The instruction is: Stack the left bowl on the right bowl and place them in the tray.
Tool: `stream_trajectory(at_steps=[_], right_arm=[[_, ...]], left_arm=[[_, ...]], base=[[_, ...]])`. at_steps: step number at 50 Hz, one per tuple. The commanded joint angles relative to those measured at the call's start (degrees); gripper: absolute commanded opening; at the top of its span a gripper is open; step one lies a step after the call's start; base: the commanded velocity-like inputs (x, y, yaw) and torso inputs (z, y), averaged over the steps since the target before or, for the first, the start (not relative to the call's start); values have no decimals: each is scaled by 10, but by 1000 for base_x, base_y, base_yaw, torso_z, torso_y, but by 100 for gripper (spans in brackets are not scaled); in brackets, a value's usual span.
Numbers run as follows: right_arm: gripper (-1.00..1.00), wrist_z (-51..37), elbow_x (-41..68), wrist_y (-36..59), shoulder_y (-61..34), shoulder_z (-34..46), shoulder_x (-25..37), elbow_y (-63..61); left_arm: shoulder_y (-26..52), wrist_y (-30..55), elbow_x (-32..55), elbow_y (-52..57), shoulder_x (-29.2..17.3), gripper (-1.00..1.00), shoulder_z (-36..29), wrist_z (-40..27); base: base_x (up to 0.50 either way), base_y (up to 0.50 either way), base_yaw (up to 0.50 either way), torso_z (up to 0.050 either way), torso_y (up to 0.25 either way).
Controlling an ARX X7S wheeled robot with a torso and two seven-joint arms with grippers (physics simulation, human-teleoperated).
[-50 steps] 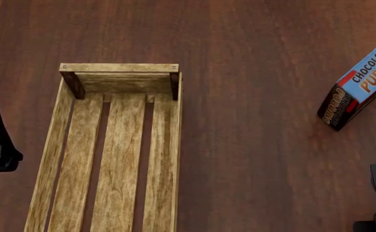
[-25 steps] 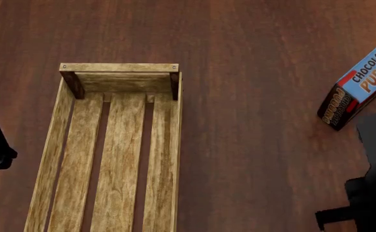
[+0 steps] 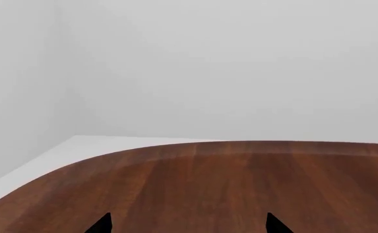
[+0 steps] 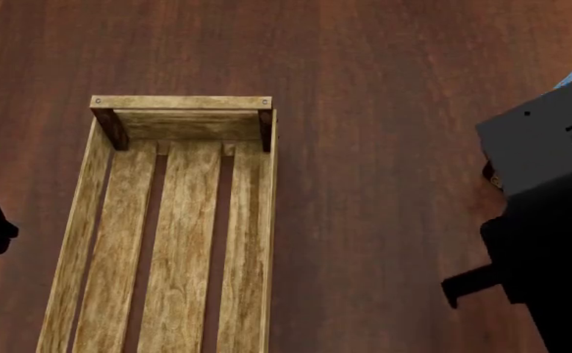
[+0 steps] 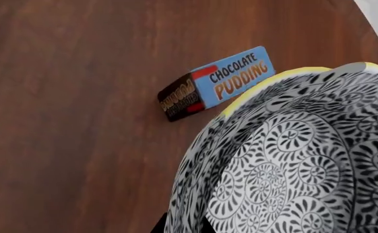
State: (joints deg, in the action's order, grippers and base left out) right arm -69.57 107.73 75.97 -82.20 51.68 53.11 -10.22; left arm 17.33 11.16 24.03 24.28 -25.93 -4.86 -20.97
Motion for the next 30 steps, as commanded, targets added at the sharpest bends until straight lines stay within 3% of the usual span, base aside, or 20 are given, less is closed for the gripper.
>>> stream_trajectory(at_steps=[1, 30], right_arm=[[-100, -22, -9, 32, -48, 14, -36, 8], [-100, 62, -82, 57, -101, 52, -139, 49]], left_arm=[[0, 0, 3, 1, -1, 100, 1, -1], [-1, 5, 12, 9, -7, 100, 6, -7]], base=[[0, 0, 0, 0, 0], [0, 0, 0, 0, 1]])
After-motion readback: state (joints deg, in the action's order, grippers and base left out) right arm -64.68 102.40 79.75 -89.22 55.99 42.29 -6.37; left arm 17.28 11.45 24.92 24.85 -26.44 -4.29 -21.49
